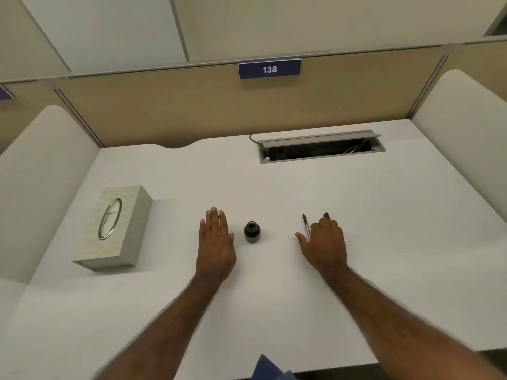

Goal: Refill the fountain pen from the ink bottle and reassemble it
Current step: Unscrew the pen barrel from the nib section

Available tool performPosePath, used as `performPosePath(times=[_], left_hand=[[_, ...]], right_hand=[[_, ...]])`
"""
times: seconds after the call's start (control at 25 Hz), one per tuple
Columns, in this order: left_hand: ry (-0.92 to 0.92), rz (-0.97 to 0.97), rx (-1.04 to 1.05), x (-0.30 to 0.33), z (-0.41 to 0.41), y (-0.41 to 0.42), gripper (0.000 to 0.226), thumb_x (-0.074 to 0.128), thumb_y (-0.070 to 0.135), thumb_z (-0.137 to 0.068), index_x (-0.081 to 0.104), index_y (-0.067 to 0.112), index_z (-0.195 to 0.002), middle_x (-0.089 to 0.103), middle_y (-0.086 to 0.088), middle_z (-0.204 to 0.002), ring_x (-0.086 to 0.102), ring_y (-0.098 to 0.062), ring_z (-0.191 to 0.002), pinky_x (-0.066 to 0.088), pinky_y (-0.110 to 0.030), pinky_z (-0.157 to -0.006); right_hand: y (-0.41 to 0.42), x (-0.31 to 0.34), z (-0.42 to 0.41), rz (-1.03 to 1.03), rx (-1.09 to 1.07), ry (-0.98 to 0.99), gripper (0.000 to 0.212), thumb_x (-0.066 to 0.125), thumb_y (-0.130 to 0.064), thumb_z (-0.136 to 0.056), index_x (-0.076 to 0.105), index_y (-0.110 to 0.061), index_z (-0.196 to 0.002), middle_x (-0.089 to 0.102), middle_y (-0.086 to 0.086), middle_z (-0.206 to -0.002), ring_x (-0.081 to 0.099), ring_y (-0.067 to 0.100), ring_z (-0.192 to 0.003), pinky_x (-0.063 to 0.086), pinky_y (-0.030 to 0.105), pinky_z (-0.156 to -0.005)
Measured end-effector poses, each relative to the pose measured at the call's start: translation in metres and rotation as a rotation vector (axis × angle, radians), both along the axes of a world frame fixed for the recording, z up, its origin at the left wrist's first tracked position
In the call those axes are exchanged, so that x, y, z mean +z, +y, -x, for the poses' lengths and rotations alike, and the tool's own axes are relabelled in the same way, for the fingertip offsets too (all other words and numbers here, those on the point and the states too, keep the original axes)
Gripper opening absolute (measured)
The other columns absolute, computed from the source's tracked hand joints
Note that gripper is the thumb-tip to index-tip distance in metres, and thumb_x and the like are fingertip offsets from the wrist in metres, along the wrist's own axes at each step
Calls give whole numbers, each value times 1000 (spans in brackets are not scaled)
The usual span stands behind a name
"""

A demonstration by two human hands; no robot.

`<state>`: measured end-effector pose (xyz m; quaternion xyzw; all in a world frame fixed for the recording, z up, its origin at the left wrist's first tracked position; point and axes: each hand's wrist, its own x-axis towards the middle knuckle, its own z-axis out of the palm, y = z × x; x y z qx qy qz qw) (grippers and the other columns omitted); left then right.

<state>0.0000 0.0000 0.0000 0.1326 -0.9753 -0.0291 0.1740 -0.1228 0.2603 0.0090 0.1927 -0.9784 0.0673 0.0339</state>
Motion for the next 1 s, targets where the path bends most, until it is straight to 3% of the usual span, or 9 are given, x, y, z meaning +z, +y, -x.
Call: performPosePath(times=[0.2, 0.32, 0.48, 0.6, 0.72, 0.8, 1.0], left_hand=[[134, -192, -64, 17, -19, 24, 60, 50, 18, -106, 30, -5, -158, 29, -26, -167, 25, -36, -157, 22, -52, -128], [221, -403, -84, 36, -24, 47, 51, 54, 19, -105, 44, 6, -153, 45, -12, -159, 38, -25, -151, 23, -39, -127], [317, -697, -82, 63, -24, 86, 29, 52, 14, -107, 59, 15, -135, 61, 8, -132, 53, -6, -129, 42, -27, -109], [252, -971, 4, 75, -14, 105, 20, 54, 22, -107, 69, 21, -120, 69, 16, -116, 64, -8, -113, 51, -23, -90], [88, -1283, 126, 79, 4, 114, 20, 57, 30, -104, 74, 23, -112, 76, 11, -107, 71, -6, -100, 59, -36, -91], [30, -1473, 184, 83, 14, 114, 22, 58, 30, -104, 73, 20, -116, 78, 4, -108, 74, -13, -101, 60, -42, -94], [46, -1858, 165, 94, 27, 108, 24, 59, 27, -105, 73, 13, -119, 78, -9, -117, 74, -25, -107, 59, -40, -95]], right_hand=[[4, 0, -5, 30, -65, -74, 33, 93, -25, -72, 70, -2, -65, 68, 17, -72, 73, 43, -80, 58, 43, -63], [2, -3, -5, 84, -92, -90, 22, 74, -21, -90, 71, -3, -78, 69, 16, -85, 70, 41, -84, 55, 44, -72], [0, 0, -9, 263, -176, -150, 23, 64, -25, -98, 76, -5, -92, 70, 12, -96, 68, 36, -93, 54, 42, -76], [-1, 20, -18, 414, -179, -176, 20, 67, -29, -97, 77, -13, -92, 73, 4, -93, 69, 29, -90, 53, 39, -76], [-1, 51, -29, 548, -196, -254, 16, 69, -34, -96, 77, -21, -91, 77, -7, -87, 71, 19, -82, 56, 34, -75], [0, 69, -38, 623, -175, -300, 14, 71, -38, -94, 77, -25, -91, 77, -11, -84, 71, 12, -77, 58, 30, -74], [8, 89, -55, 735, -58, -454, 11, 79, -40, -90, 76, -29, -89, 75, -12, -76, 69, 8, -68, 59, 30, -68]])
